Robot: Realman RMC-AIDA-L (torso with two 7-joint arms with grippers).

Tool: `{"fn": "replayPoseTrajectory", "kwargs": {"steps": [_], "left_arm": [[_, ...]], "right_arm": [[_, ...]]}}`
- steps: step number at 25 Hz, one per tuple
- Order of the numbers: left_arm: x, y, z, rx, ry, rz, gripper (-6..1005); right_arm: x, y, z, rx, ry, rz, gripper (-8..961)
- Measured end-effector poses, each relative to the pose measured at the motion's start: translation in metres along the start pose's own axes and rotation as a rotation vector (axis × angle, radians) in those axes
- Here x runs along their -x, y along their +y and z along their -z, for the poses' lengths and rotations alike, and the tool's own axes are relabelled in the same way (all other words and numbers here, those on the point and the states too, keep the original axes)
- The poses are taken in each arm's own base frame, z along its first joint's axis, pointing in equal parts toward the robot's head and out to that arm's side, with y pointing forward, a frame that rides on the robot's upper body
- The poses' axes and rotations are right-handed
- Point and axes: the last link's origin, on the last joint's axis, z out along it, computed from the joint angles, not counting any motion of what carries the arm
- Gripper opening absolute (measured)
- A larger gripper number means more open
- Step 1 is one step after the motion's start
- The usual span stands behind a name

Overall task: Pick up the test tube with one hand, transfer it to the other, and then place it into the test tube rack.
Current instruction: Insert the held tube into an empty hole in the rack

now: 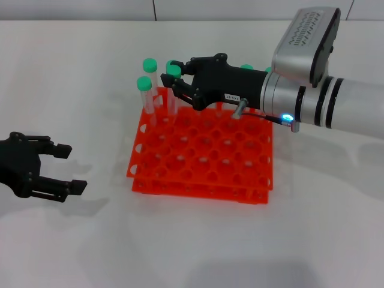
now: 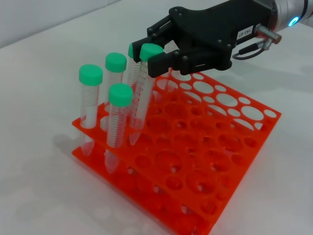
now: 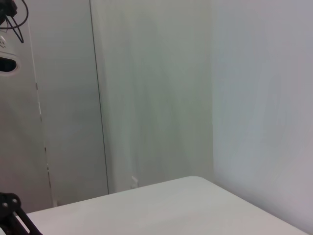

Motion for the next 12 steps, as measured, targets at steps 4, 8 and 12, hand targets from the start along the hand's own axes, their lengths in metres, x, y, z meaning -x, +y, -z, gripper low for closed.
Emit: {"fn": "replayPoseTrajectory", "kwargs": {"steps": [4, 8, 12], "left_arm": [[0.0000, 0.0000, 0.0000, 0.000, 0.000, 0.000, 880], [0.0000, 0.0000, 0.0000, 0.000, 0.000, 0.000, 880], [0.0012, 0.0004, -0.0012, 0.006, 0.001, 0.006, 880]], "right_arm": [[0.0000, -0.0002, -0.0001, -0.001, 0.001, -0.001, 297], [0.0001, -0.0002, -0.0002, -0.001, 0.001, 0.000, 300], [0.0008, -0.0002, -0.0007, 0.000, 0.000, 0.003, 301]]}}
